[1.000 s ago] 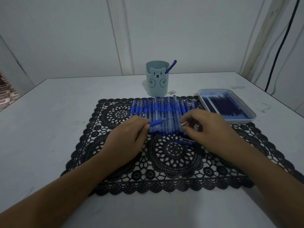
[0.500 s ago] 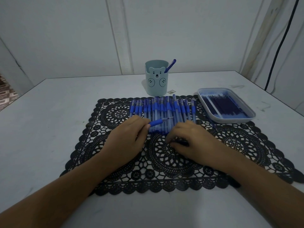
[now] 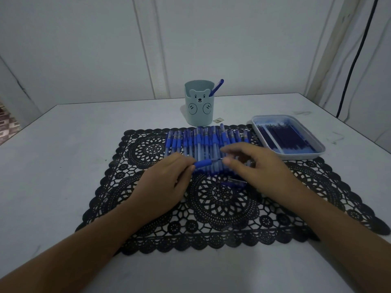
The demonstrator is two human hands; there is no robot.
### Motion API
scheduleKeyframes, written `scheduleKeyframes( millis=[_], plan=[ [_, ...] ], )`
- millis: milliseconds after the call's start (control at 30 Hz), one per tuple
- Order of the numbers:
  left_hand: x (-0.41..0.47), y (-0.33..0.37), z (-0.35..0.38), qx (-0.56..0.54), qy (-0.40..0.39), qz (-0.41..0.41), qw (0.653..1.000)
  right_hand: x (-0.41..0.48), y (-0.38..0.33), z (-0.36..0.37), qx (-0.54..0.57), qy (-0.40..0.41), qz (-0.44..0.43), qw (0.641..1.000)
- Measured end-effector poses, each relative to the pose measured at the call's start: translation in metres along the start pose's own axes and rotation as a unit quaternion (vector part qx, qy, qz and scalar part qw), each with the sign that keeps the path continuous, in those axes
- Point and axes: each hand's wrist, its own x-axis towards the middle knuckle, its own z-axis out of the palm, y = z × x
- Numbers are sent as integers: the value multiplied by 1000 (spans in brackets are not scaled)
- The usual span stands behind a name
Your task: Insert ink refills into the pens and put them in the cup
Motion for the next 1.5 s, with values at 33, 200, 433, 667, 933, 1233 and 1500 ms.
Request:
scheduleKeyframes(
  millis=[33,200,433,667,933,1233,1500],
  plan=[
    [0,0,0,-1,-3,5,1000,0,-1,3,-5,-11,-4,1000],
    [1,0,0,-17,-1,0,1000,2,-1,-7,54,6,36,998],
    [2,-3,0,-30,27,-91,995,16,26,-44,92,322,106,936],
    [1,-2,0,-13,14,-88,996,16,47,-29,-249,304,-25,919],
    [1,0,-1,-15,8,-91,996,8,40,-23,-439,117,92,886],
    [2,-1,0,-9,6,-81,997,22,47,-48,-332,183,108,919],
    [2,0,1,-12,13,-53,998,44,78,-62,-316,81,238,915]
  ],
)
